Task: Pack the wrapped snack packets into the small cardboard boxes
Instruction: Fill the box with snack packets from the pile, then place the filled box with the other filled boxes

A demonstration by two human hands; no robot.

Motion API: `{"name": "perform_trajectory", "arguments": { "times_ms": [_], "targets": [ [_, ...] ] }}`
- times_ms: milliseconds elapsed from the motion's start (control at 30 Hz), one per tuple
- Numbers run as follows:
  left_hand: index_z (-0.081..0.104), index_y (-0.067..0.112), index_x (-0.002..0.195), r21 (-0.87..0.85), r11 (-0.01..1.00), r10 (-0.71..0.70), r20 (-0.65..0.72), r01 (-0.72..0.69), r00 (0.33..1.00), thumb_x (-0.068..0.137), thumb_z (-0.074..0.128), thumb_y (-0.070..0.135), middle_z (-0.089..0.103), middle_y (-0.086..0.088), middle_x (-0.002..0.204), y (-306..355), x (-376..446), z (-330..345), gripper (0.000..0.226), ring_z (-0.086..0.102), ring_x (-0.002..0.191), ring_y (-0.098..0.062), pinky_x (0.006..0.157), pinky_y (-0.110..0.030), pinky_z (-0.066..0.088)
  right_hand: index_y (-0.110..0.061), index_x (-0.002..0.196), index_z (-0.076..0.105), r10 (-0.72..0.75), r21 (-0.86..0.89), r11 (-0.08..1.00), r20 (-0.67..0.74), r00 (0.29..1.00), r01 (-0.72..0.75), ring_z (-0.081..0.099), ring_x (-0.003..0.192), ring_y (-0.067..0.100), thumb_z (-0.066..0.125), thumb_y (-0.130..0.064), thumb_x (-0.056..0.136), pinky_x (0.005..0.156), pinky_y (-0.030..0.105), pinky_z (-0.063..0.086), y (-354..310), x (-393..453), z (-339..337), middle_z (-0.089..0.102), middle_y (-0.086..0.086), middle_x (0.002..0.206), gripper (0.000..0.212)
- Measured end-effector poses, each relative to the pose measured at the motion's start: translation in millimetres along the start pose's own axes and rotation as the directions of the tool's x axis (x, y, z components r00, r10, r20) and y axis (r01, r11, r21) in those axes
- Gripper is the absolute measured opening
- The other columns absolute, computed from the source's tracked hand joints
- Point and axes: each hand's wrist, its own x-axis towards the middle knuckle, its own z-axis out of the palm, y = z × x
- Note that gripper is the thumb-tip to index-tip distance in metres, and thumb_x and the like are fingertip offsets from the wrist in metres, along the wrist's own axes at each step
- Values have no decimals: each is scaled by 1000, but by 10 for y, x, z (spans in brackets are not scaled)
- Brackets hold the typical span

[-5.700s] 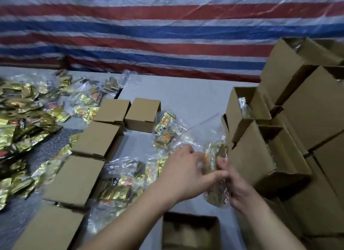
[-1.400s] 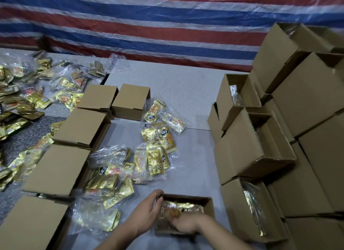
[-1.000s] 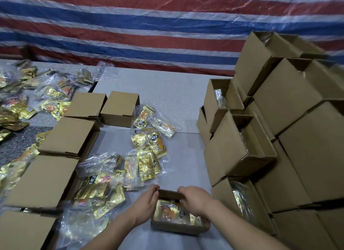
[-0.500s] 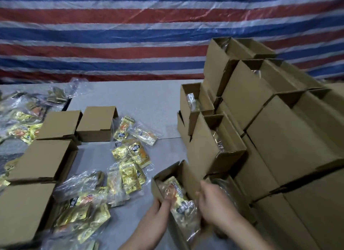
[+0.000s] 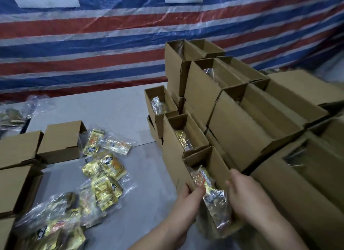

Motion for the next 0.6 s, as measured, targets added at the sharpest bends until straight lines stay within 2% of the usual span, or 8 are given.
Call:
{"name": "perform_trajectory", "arguments": {
  "times_ms": [33, 100, 167, 200, 267, 333, 433, 600],
  "targets": [
    [50, 35, 130, -31, 999, -16, 17, 17, 1000, 96, 53, 47, 59, 18, 128, 21, 48, 49, 36, 53, 112, -3, 88, -36, 43, -26, 72, 28, 16, -10, 1000, -25, 1000, -16, 62, 74, 17, 50, -27, 100, 56, 32, 34, 13, 25, 17, 40, -11, 64, 35],
    [56, 32, 124, -92, 995, -34, 53, 39, 998, 97, 53, 43, 67, 11, 121, 48, 142, 125, 30, 58, 109, -6, 91, -39, 43, -26, 74, 27, 49, -14, 999, -58, 997, -50, 65, 81, 23, 50, -24, 99, 59, 33, 32, 41, 87, 72, 44, -10, 65, 34],
    [59, 28, 120, -108, 993, -33, 71, 41, 997, 97, 52, 38, 70, 2, 116, 69, 215, 190, 26, 61, 105, -10, 92, -40, 45, -26, 87, 34, 70, -6, 998, -63, 996, -70, 66, 92, 31, 48, -18, 98, 63, 34, 35, 36, 131, 111, 62, -1, 82, 19],
    [59, 26, 118, -111, 993, -35, 71, 43, 997, 97, 52, 36, 70, 2, 115, 74, 233, 216, 25, 61, 105, -10, 92, -40, 45, -25, 101, 41, 79, 5, 997, -54, 995, -79, 65, 97, 31, 48, -16, 98, 66, 35, 38, 20, 141, 126, 66, 5, 98, 12],
    [58, 26, 117, -105, 993, -41, 70, 48, 997, 97, 51, 36, 66, 9, 119, 65, 263, 263, 24, 58, 108, -7, 94, -41, 44, -17, 136, 39, 70, -2, 998, -23, 997, -70, 62, 109, 28, 53, -16, 97, 78, 34, 46, 1, 171, 183, 61, 8, 125, 42],
    [58, 29, 120, -97, 995, -25, 73, 32, 997, 98, 51, 40, 68, 21, 112, 33, 269, 299, 25, 60, 100, 5, 89, -35, 43, -17, 150, 28, 50, 16, 999, -18, 999, -49, 58, 118, 25, 58, -19, 95, 87, 32, 48, 0, 167, 237, 51, 6, 140, 63],
    [58, 25, 118, -75, 997, 21, 49, -17, 999, 99, 49, 34, 68, 31, 80, -40, 264, 310, 23, 62, 72, 16, 70, -23, 43, -13, 151, 30, 14, 51, 999, -46, 999, -11, 52, 126, 24, 58, -16, 95, 95, 31, 46, 14, 133, 284, 42, 4, 147, 63],
    [58, 19, 111, -42, 997, 67, -54, -69, 996, 98, 47, 23, 63, 12, 89, -125, 298, 246, 18, 59, 81, 0, 73, -22, 45, -6, 135, 54, -81, 81, 992, -194, 978, 98, 50, 130, 29, 61, -11, 93, 104, 38, 45, 13, 57, 333, 47, 11, 143, 43]
  ]
}}
